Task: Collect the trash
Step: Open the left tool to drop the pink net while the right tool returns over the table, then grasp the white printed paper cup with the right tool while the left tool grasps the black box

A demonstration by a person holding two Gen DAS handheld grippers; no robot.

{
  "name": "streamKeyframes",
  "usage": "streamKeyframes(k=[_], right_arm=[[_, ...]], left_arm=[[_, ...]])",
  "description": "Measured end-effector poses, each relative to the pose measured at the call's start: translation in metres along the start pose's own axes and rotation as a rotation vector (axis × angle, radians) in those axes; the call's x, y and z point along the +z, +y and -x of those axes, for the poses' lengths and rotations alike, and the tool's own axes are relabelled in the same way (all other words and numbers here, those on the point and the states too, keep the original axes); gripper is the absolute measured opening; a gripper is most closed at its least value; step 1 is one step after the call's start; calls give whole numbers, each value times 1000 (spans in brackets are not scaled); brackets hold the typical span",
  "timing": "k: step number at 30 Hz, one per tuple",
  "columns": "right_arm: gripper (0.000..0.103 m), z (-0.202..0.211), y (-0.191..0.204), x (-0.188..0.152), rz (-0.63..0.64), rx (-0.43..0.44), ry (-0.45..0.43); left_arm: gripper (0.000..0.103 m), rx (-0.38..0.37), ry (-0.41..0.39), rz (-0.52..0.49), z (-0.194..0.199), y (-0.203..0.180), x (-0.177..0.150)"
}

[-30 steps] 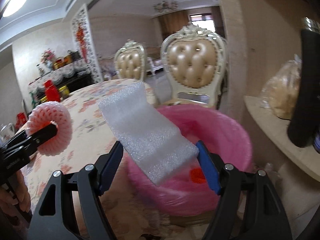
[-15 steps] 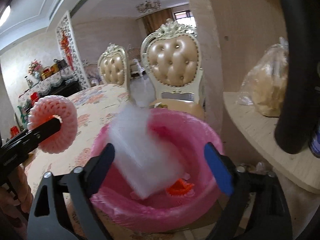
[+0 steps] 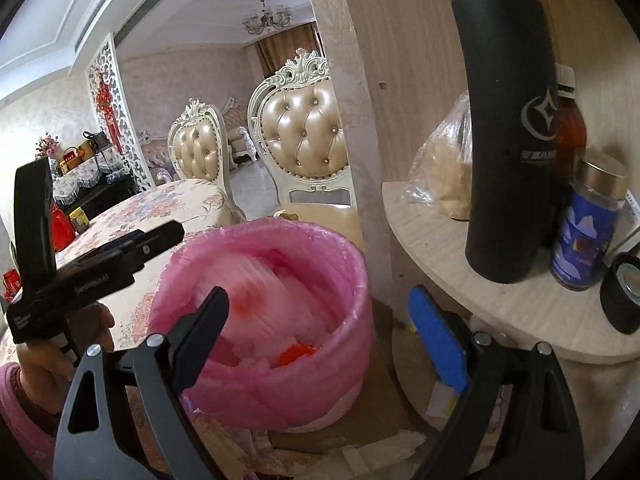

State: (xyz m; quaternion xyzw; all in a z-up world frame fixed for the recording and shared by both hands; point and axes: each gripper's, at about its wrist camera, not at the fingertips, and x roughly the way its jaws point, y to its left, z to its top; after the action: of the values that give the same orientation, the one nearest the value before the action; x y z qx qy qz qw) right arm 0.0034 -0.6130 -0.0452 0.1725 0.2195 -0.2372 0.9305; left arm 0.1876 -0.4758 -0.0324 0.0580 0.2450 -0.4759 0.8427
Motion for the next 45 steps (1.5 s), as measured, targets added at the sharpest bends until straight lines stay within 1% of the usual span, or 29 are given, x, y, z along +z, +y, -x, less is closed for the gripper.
streamKeyframes(k=[3, 6, 10, 16, 21, 25, 26, 29, 32, 35, 37, 41, 43, 45], right_arm=[[89, -4, 12, 1, 27, 18, 1], [89, -9, 30, 0, 37, 49, 13], [89, -14, 66, -5, 85, 108, 39], [89, -23, 140, -18, 183, 220, 112], [89, -25, 214, -34, 277, 329, 154], [89, -25, 279, -51, 350, 420, 196], [89, -25, 290, -54, 364, 435, 202], [89, -23, 342, -72, 412, 502, 232], [89, -23, 385, -84, 447, 558, 266], [89, -22, 426, -98, 491, 596, 298], [89, -23, 448, -104, 514, 607, 310], [89, -24, 488, -117, 551, 620, 335], [89, -26, 506, -122, 568, 617, 343], [89, -31, 521, -128, 577, 603, 355]], left_arm=[[97, 45, -15, -3, 20, 15, -5], [97, 120, -25, 0, 47, 35, -13], [97, 202, -25, 14, 83, 62, -26], [97, 353, -19, 26, 154, 105, -55], [97, 457, -41, 57, 218, 142, -77], [97, 574, -52, 77, 267, 179, -98], [97, 606, -51, 88, 281, 192, -103], [97, 676, -52, 127, 315, 225, -116], [97, 727, -51, 173, 347, 261, -129], [97, 797, -34, 214, 370, 300, -144], [97, 835, -40, 262, 385, 324, -155], [97, 863, -59, 404, 408, 358, -174], [97, 897, -75, 429, 417, 364, -177], [97, 936, -64, 420, 421, 365, -178]])
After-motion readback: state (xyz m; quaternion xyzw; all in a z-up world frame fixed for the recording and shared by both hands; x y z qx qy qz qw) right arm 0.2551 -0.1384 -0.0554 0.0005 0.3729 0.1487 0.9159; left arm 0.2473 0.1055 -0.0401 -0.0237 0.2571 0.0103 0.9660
